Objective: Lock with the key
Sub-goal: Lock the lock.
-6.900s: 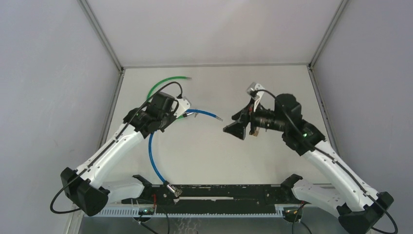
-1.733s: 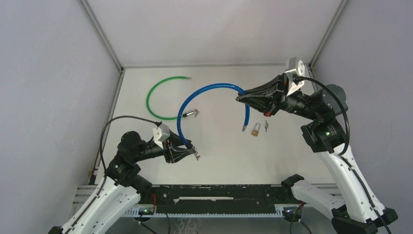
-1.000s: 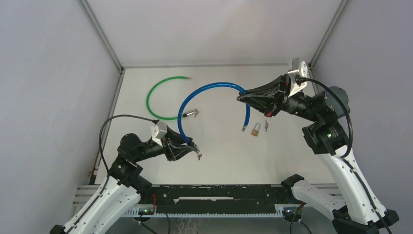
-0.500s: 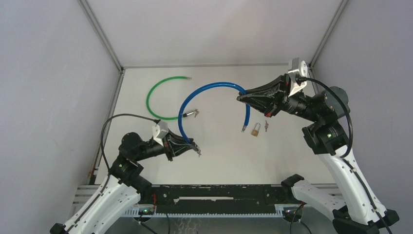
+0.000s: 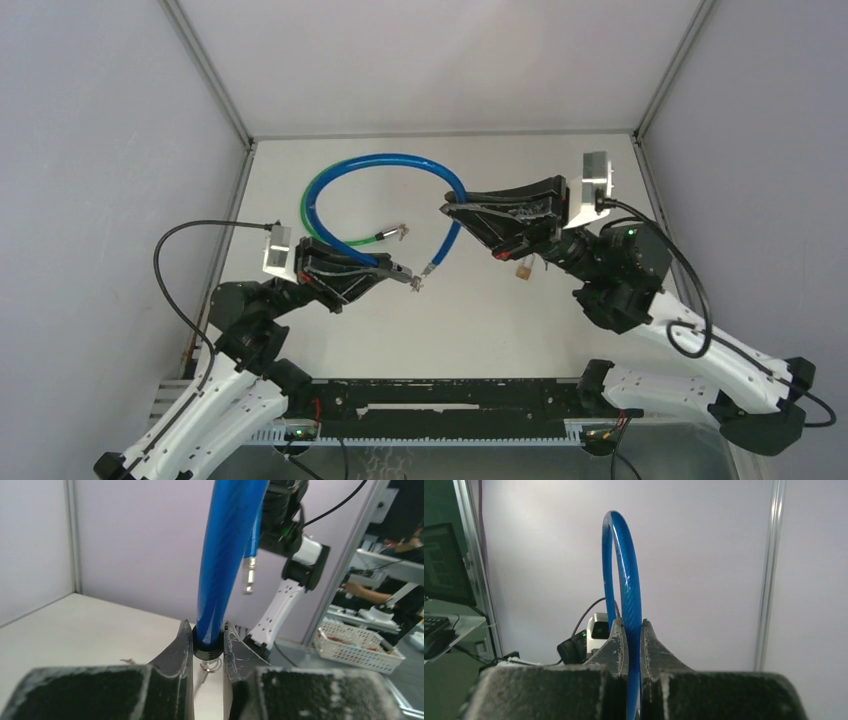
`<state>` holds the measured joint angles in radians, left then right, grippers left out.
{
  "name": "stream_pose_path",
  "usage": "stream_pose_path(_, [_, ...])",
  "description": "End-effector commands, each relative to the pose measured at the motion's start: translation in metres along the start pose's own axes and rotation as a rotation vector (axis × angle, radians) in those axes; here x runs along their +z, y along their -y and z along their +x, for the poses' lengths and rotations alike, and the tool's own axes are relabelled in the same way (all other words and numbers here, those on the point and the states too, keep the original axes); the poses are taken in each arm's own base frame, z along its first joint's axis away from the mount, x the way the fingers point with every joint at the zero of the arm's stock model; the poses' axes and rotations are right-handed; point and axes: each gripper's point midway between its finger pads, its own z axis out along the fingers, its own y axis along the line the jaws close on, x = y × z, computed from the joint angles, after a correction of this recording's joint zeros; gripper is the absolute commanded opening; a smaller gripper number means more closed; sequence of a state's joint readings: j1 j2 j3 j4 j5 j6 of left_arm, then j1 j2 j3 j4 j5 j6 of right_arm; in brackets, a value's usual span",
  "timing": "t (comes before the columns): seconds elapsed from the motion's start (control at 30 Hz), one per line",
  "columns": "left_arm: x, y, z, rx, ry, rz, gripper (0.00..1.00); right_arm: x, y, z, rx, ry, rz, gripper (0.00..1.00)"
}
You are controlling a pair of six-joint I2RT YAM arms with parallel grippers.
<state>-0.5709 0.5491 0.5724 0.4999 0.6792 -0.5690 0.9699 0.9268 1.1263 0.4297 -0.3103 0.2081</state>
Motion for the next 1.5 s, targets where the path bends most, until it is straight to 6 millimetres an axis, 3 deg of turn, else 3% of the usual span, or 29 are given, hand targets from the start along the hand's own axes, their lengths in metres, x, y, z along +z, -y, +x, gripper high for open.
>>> stream_pose_path(0.0, [0.004, 0.026, -0.049, -0.043, 0.155, 0.049, 0.00, 0.022, 0.004, -0.036, -0.048, 0.231, 0.025, 0.00])
stream_pose_path(0.13, [0.003, 0.030, -0.052, -0.059, 0.165, 0.062, 0.00, 0.032, 0.002, -0.035, -0.036, 0.291, -0.002, 0.00])
stream_pose_path(0.33, [-0.001, 0.033, -0.059, -0.036, 0.200, 0.054, 0.00, 0.039, 0.004, -0.017, 0.002, 0.252, 0.001, 0.00])
stream_pose_path(0.67, [-0.002, 0.018, -0.060, -0.006, 0.217, -0.006, 0.00, 0.028, 0.002, -0.028, 0.006, 0.234, 0.027, 0.00])
stream_pose_path(1.2, [-0.002, 0.019, -0.060, -0.010, 0.222, 0.001, 0.00, 0.046, 0.000, -0.003, 0.045, 0.213, -0.024, 0.00])
stream_pose_path(1.47, [-0.004, 0.017, -0.056, -0.015, 0.216, -0.007, 0.00, 0.051, -0.004, -0.010, 0.052, 0.230, -0.047, 0.00])
